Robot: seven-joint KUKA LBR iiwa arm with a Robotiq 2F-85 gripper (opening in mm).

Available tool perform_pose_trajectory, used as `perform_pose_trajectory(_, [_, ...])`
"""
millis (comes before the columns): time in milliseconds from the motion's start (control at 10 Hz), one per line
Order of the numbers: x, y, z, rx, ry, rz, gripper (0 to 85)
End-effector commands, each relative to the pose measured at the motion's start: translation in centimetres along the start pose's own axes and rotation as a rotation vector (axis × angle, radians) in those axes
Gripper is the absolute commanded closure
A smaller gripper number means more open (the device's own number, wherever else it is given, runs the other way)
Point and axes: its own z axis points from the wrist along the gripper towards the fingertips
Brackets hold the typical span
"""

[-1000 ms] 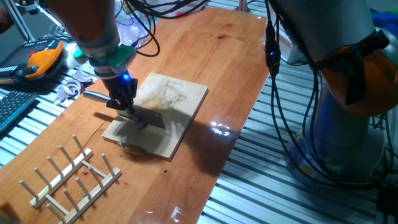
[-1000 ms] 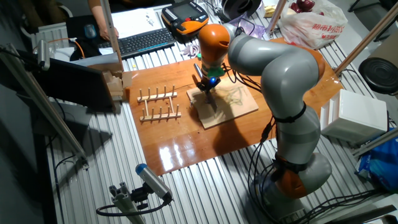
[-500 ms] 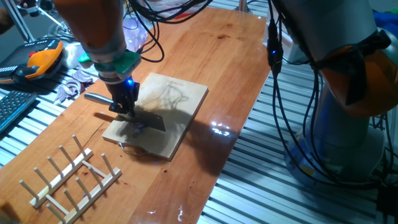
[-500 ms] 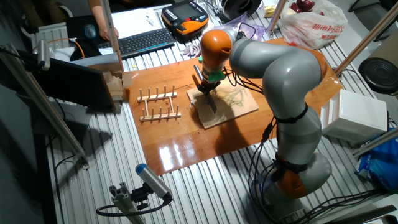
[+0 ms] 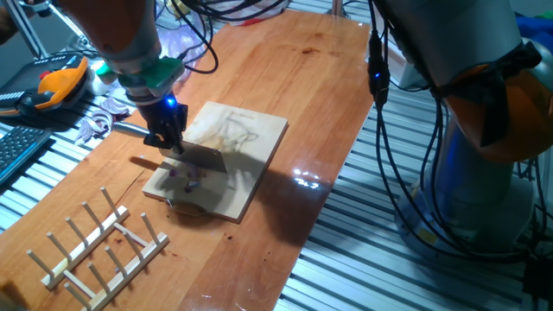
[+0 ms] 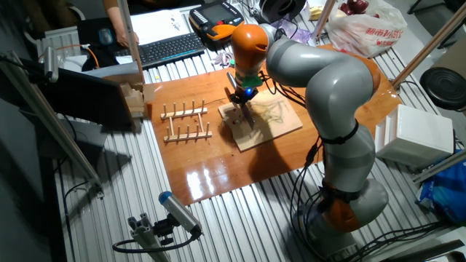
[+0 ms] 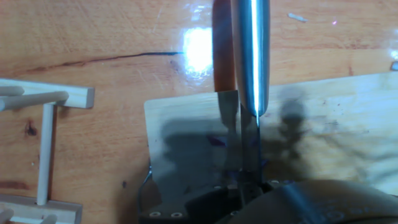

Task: Chop the onions

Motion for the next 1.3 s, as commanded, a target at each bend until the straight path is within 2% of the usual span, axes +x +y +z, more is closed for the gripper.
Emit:
perform_pose_trajectory(0, [-0.1,-0.2,0.1,0.0,-0.002,-0.004,85.0])
perform_pose_trajectory(200, [-0.8,-1.0,0.3,-0.007,-0.007,-0.022,85.0])
perform_pose_trajectory(400, [-0.9,-1.2,0.4,-0.01,-0.005,-0.026,85.0])
perform_pose_trajectory(700, [-0.5,-1.0,0.7,-0.016,-0.005,-0.017,85.0])
perform_pose_trajectory(1000, [0.1,-0.9,1.8,-0.023,-0.029,-0.012,85.0])
perform_pose_trajectory(1200, [0.2,-0.8,2.0,-0.028,-0.038,-0.001,85.0])
